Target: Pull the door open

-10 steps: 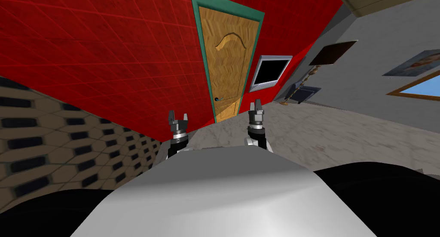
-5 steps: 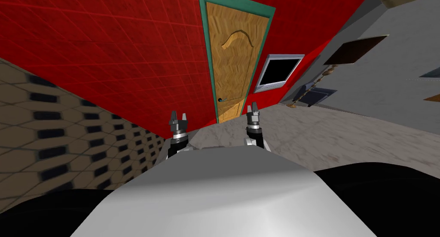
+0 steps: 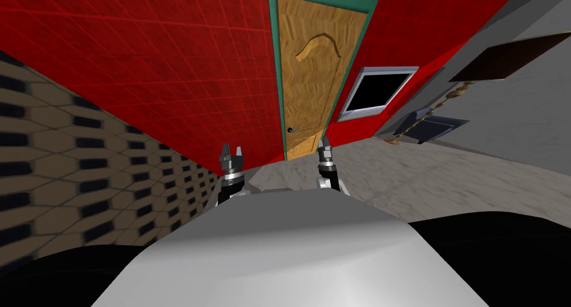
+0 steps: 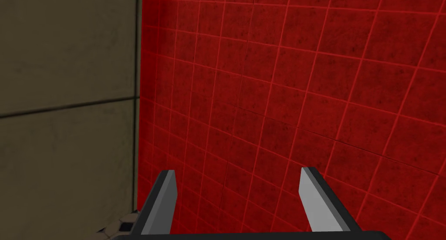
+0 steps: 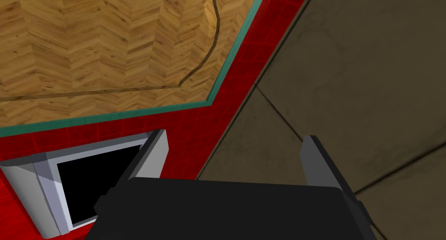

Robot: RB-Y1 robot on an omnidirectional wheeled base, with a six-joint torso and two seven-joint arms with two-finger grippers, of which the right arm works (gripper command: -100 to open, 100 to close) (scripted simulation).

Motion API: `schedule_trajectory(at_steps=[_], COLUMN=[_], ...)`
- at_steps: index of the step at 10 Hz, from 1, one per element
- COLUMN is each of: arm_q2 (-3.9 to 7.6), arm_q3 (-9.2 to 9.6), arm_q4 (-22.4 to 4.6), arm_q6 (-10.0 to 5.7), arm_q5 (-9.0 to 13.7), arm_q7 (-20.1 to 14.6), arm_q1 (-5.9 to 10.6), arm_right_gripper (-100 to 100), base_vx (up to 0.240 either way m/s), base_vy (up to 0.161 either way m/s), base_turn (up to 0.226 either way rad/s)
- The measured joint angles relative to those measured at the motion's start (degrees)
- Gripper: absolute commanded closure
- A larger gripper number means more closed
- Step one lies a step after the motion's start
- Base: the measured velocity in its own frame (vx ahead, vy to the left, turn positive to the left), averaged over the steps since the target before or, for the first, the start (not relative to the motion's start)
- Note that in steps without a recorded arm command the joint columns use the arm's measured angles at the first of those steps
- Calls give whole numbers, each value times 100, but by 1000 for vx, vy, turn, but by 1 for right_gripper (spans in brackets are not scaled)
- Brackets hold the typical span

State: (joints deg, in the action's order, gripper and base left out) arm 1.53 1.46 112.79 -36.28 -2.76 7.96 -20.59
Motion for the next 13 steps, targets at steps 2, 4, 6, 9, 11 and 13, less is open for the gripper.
schedule_trajectory(at_steps=[2, 4, 6, 9, 11, 13], arm_q2=[103, 191, 325, 467, 534, 625], arm_q3=[-59, -126, -218, -313, -366, -431], arm_q4=[-360, -740, -1107, -1564, -1892, -2222], arm_q6=[-84, -127, -131, -150, -158, -189], arm_q5=[67, 130, 216, 316, 368, 429], arm_q7=[-48, -100, -170, -259, -290, -345], arm_q1=[92, 247, 397, 563, 705, 822], arm_right_gripper=[-100, -100, -100, -100, -100, -100], base_vx=[76, 62, 67, 58, 59, 44], base_vy=[-8, -9, -16, -20, -12, -9], base_turn=[210, 75, 160, 128, 106, 106])
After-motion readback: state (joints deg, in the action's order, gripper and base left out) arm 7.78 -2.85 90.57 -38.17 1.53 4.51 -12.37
